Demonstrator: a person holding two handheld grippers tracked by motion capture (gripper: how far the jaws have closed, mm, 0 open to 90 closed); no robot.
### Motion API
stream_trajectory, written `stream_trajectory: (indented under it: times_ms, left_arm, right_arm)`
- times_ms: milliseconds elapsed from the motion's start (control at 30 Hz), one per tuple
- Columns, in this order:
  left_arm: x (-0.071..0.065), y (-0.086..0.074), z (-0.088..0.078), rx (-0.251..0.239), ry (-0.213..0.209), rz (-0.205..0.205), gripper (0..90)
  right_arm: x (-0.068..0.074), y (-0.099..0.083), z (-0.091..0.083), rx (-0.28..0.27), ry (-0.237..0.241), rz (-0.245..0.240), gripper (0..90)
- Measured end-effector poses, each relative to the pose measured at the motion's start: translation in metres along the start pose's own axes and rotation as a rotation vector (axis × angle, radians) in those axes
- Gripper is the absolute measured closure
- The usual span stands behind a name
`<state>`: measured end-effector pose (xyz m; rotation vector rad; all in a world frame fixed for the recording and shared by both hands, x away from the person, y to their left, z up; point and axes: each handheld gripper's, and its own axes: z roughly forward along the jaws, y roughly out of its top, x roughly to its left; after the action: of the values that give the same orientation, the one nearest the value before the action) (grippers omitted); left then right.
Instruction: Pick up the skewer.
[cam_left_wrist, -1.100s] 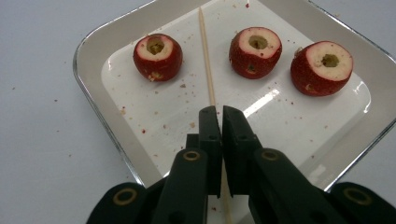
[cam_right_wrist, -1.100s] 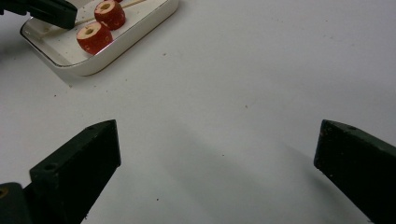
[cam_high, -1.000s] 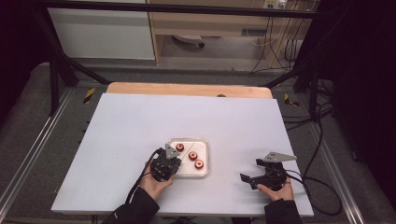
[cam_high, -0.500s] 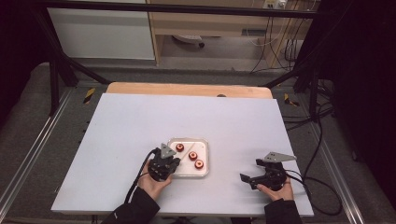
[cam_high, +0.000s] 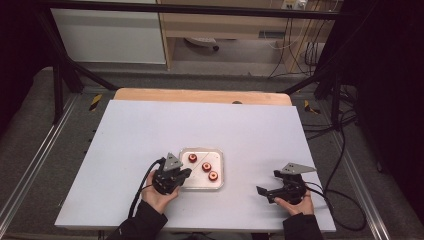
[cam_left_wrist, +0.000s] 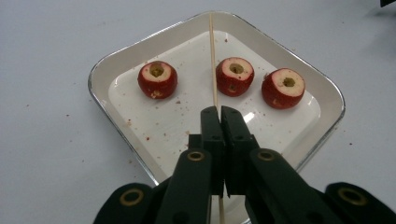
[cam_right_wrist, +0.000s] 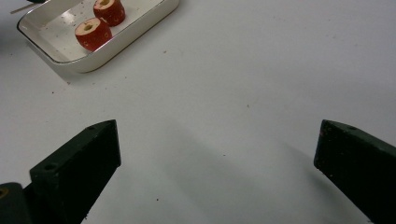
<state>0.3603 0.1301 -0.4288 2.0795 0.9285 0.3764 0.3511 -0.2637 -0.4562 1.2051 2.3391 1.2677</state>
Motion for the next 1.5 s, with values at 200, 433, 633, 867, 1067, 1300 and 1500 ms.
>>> stream_trajectory:
  times_ms: [200,433,633,867,1067,1300,1500]
  left_arm:
    - [-0.002,-0.001,-0.005,0.010,-0.016,0.049,88.6]
    - [-0.004,0.001,-0.010,0.027,-0.047,0.085,88.6]
    - [-0.004,0.004,-0.013,0.032,-0.073,0.103,88.6]
    - [-0.003,0.009,-0.015,0.043,-0.106,0.121,88.6]
    - [-0.003,0.013,-0.017,0.056,-0.127,0.138,88.6]
    - [-0.005,0.018,-0.019,0.087,-0.134,0.190,88.6]
    - [-0.007,0.026,-0.022,0.107,-0.145,0.230,88.6]
  right_arm:
    - [0.004,0.003,0.000,-0.003,0.003,-0.025,0.7]
    - [0.011,0.008,0.002,0.001,0.007,-0.059,0.5]
    - [0.019,0.011,0.005,0.009,0.009,-0.088,0.5]
    - [0.031,0.019,0.010,0.035,-0.009,-0.157,0.5]
    - [0.043,0.026,0.017,0.079,-0.039,-0.237,0.9]
    - [0.058,0.036,0.023,0.116,-0.067,-0.352,2.0]
    - [0.072,0.047,0.024,0.120,-0.071,-0.442,4.7]
